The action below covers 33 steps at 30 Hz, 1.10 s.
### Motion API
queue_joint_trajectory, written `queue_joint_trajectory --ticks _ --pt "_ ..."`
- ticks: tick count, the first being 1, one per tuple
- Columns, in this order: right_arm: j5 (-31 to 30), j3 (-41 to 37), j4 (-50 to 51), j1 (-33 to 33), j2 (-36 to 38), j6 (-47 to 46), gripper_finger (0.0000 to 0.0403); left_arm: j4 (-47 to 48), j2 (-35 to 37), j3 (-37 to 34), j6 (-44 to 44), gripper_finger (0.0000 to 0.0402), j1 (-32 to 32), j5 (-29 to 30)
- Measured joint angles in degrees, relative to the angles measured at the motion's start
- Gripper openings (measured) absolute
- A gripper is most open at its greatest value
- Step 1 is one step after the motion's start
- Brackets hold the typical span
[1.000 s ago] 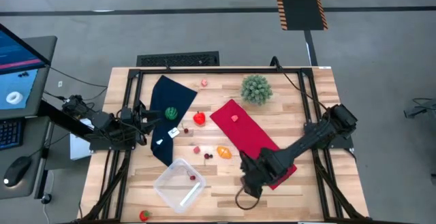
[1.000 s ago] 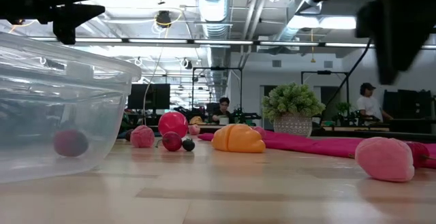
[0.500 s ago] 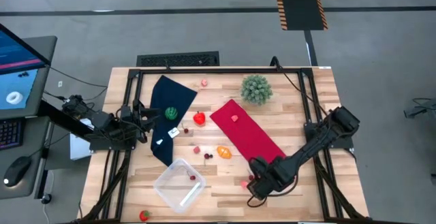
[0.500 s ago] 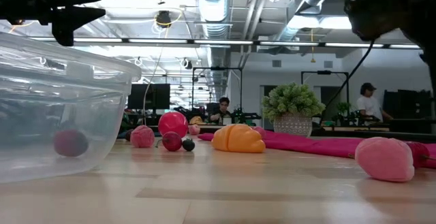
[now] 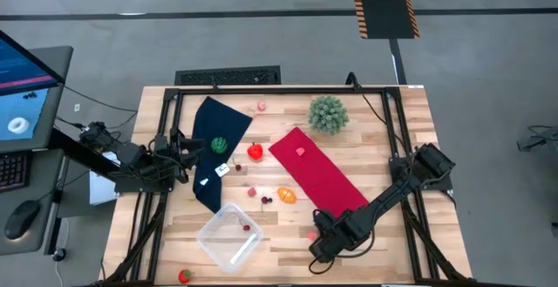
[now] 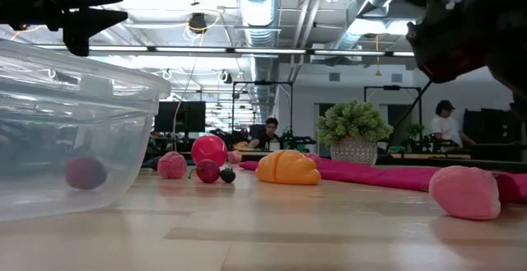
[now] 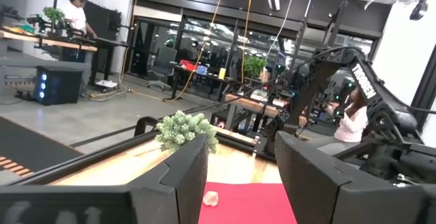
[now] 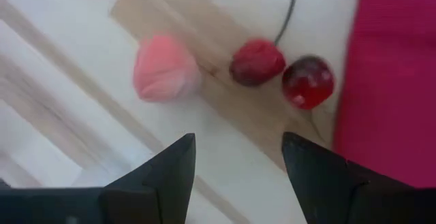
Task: Pick and placing Produce into tupperware
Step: Put the cherry into the transparent bin
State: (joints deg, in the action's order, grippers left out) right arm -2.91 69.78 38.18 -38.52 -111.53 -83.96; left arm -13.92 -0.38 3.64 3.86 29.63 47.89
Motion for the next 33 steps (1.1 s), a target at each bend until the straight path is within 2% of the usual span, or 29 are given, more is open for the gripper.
queue_joint_trajectory --ticks 9,16,21,33 --pt "0.19 -0.33 -0.64 0.18 0.59 3.47 0.0215 0.03 0.0 0.0 0.22 0.0162 0.02 -0.03" --pt "0.6 3.88 0.51 0.29 0.5 9.29 0.0184 0.48 0.0 0.0 0.44 0.0162 0.02 -0.05" --pt "0.6 5.5 6.89 0.39 0.52 11.52 0.0167 0.5 0.02 0.0 0.5 0.0162 0.02 -0.06" --pt "-1.43 4.63 12.45 0.29 0.55 15.12 0.0168 0.53 0.0 0.0 1.51 0.0162 0.02 -0.08"
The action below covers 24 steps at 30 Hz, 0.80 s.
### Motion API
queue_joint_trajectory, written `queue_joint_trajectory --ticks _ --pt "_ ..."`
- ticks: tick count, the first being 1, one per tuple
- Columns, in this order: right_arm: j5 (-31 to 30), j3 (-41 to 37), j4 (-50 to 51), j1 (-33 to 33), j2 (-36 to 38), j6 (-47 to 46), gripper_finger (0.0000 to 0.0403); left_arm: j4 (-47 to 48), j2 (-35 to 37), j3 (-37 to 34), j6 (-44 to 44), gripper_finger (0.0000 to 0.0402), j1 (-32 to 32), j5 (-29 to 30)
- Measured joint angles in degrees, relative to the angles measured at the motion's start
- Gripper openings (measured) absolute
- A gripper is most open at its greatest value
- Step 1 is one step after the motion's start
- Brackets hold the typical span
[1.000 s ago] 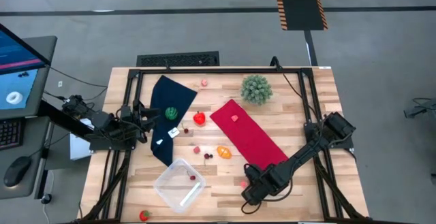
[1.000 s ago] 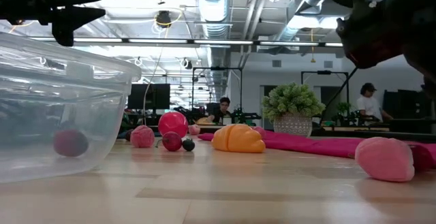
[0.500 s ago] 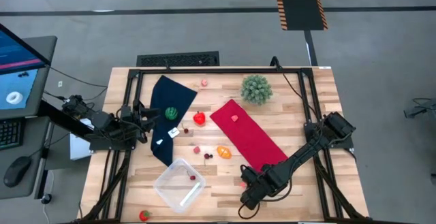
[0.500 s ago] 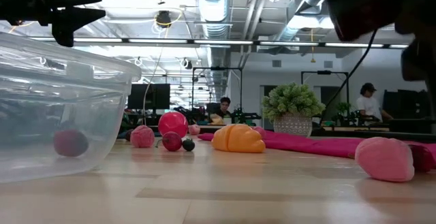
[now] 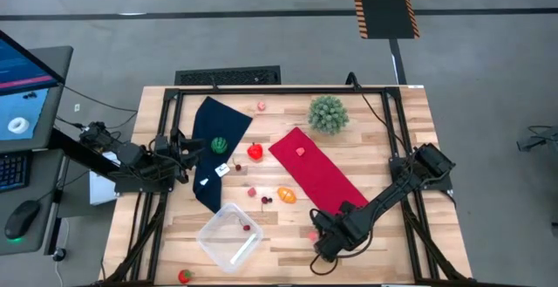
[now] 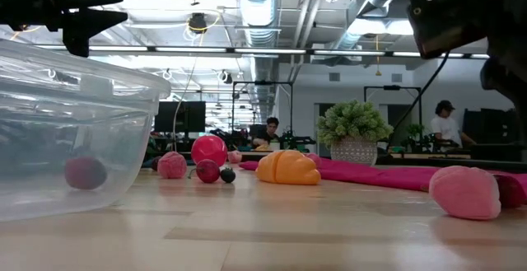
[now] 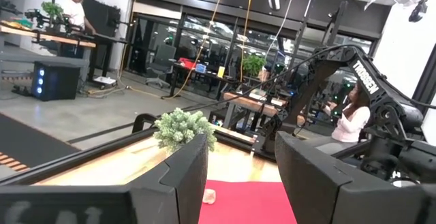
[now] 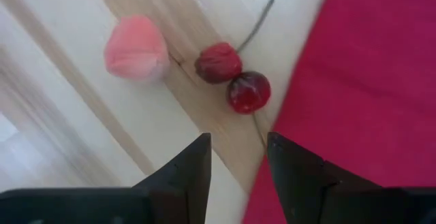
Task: Pick and placing Produce into tupperware
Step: Put the cherry into the transparent bin
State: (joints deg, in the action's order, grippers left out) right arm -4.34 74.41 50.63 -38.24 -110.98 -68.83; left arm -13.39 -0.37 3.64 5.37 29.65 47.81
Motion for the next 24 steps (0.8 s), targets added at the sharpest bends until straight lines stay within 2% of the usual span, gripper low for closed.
queue_joint_trajectory --ticks 17,24 --pt "1.0 -4.89 -3.53 -0.37 0.22 -1.64 0.0156 0.33 -0.01 0.0 0.72 0.0162 0.0 -0.05" --pt "1.4 -5.6 -4.67 -0.35 0.39 -1.71 0.0139 0.35 0.0 0.0 0.92 0.0162 0.0 -0.04"
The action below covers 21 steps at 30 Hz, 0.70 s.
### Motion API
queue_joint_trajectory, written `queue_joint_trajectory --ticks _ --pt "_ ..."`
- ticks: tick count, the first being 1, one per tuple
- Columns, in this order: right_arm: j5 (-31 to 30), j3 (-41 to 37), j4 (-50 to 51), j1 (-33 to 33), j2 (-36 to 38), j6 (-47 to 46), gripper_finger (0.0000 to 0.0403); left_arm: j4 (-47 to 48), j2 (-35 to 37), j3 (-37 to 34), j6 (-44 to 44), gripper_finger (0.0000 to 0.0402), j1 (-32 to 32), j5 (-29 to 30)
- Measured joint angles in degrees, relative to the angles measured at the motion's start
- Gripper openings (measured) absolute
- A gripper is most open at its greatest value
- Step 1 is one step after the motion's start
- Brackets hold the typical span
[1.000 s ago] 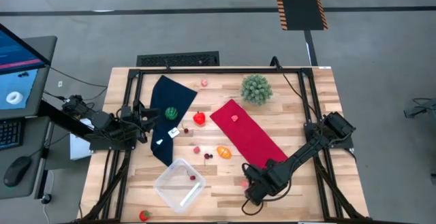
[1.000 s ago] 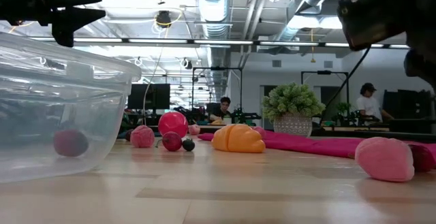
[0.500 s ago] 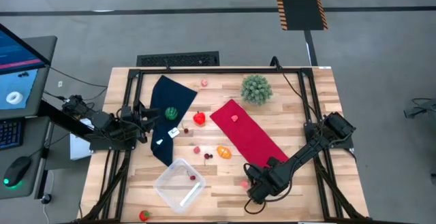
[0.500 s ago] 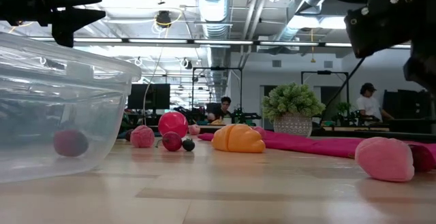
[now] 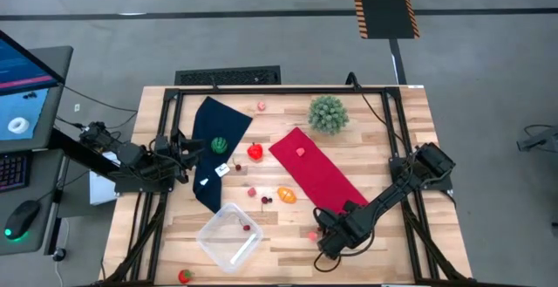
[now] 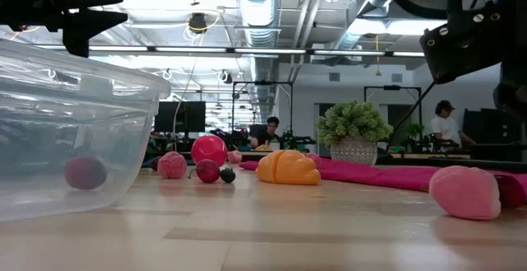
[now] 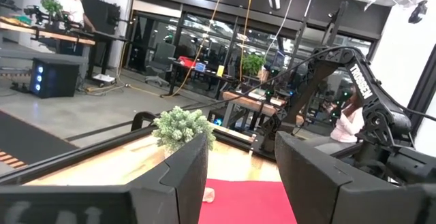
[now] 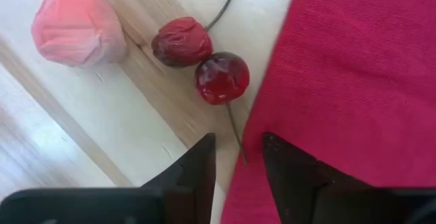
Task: Pick and placing Produce into tupperware
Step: Put the cherry into the transparent bin
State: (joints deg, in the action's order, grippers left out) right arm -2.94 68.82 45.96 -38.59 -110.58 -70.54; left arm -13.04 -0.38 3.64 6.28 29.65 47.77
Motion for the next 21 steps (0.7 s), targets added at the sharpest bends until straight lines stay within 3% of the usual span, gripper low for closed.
queue_joint_trajectory --ticks 10,21 --pt "0.07 0.28 0.02 0.04 -0.13 0.07 0.01 0.04 -0.01 0.0 0.02 0.0162 0.0 0.0" --pt "0.01 2.46 0.61 0.48 -0.48 1.89 0.0094 0.07 -0.01 0.02 0.02 0.0162 0.0 0.0"
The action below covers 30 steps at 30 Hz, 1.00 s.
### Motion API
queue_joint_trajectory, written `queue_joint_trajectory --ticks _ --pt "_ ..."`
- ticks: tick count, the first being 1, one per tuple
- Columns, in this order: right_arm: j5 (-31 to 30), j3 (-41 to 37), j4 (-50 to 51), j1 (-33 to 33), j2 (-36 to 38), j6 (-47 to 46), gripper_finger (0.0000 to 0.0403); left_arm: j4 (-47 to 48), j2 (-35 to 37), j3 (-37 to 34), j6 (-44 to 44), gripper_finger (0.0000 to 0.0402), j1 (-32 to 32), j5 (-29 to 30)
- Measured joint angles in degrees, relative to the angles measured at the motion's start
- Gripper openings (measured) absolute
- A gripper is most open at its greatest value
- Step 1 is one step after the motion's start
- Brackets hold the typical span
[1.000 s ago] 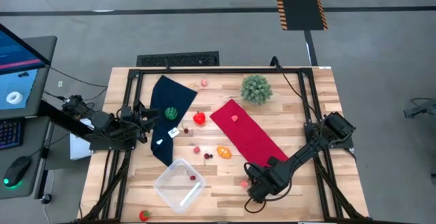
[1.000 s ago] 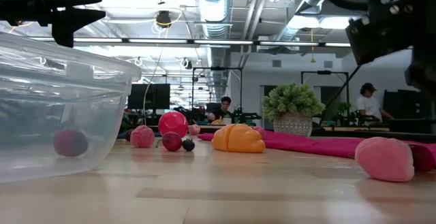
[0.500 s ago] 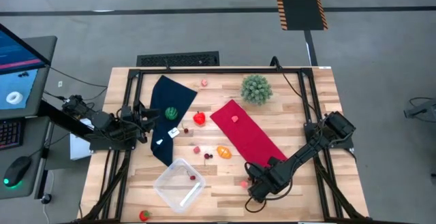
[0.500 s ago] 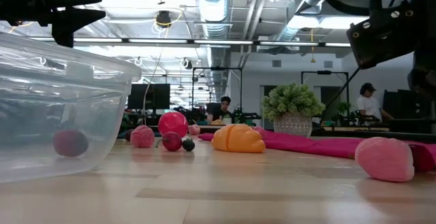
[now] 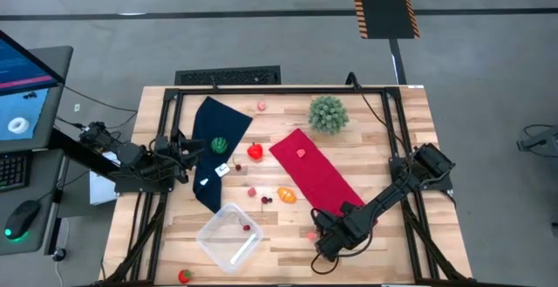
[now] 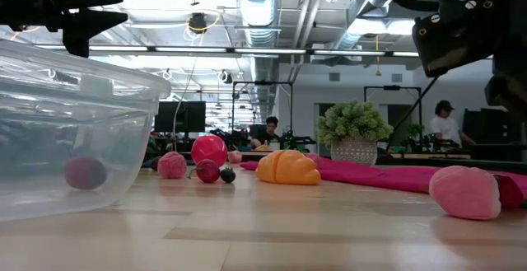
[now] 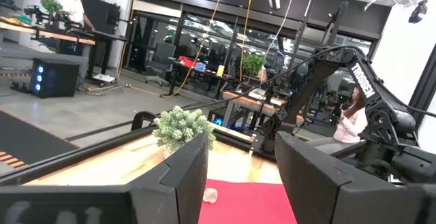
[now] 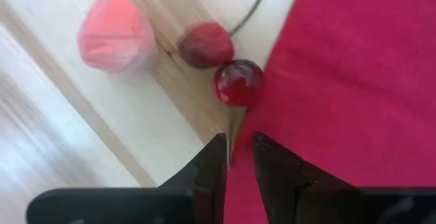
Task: Pick and placing Produce into tupperware
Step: Put the cherry into the transparent bin
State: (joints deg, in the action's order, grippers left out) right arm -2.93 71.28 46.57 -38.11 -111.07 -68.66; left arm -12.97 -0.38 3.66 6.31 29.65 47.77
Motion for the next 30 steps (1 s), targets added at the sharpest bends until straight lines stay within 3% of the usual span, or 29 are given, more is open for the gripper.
queue_joint_trajectory --ticks 30 --pt "-1.19 0.1 -3.5 1.12 0.09 3.19 0.0085 0.04 0.0 0.0 0.37 0.0162 -0.02 0.0"
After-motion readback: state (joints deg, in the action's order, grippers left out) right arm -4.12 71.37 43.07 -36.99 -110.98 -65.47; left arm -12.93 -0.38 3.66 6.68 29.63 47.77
